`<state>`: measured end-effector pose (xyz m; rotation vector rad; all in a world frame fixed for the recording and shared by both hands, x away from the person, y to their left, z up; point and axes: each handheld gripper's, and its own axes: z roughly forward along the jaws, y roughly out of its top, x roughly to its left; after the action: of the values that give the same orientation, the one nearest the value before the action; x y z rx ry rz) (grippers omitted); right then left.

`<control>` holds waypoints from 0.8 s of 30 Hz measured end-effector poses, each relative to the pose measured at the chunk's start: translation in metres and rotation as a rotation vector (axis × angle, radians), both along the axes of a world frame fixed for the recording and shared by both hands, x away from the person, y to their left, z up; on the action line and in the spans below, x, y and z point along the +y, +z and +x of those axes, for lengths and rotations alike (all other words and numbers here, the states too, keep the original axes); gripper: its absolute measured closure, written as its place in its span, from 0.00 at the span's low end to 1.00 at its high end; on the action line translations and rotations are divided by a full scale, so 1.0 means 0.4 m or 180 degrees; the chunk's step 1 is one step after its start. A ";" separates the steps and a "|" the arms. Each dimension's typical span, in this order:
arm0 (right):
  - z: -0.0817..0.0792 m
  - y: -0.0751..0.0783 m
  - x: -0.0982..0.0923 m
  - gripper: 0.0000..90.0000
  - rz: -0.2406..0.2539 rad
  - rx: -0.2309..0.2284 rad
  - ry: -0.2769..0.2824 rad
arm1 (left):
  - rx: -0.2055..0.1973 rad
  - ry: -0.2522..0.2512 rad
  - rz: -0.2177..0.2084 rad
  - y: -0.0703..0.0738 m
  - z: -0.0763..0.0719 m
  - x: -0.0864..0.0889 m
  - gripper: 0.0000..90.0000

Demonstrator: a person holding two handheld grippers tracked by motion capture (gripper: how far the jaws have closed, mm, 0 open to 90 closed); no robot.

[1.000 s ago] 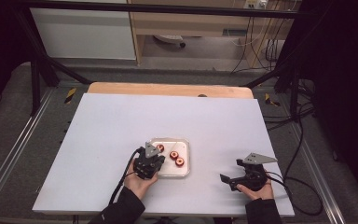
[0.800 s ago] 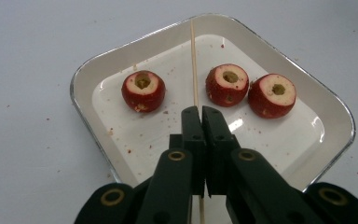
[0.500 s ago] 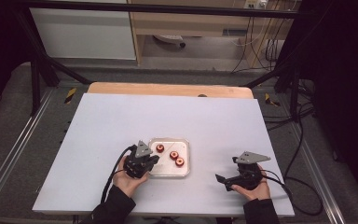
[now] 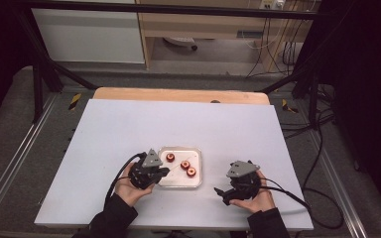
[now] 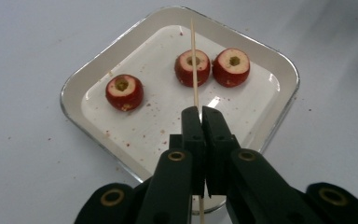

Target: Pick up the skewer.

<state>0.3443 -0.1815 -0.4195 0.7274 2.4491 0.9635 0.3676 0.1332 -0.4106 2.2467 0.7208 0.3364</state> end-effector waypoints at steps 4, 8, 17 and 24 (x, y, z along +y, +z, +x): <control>-0.002 0.012 0.031 0.08 -0.0201 -0.0120 0.0177 | 0.0013 -0.0106 0.0052 0.005 -0.003 -0.017 0.98; -0.004 0.013 0.054 0.12 -0.0413 -0.0220 0.0343 | 0.0027 -0.0230 0.0106 0.012 -0.005 -0.037 0.98; -0.008 0.018 0.097 0.26 -0.0876 -0.0528 0.0746 | 0.0057 -0.0482 0.0219 0.020 -0.014 -0.106 0.98; -0.011 0.021 0.108 0.39 -0.1077 -0.0730 0.1018 | 0.0040 -0.0642 0.0292 0.027 -0.024 -0.155 0.98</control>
<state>0.3400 -0.1381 -0.4113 0.1068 2.4718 0.6654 0.3582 0.0712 -0.4000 2.3861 0.4879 0.2614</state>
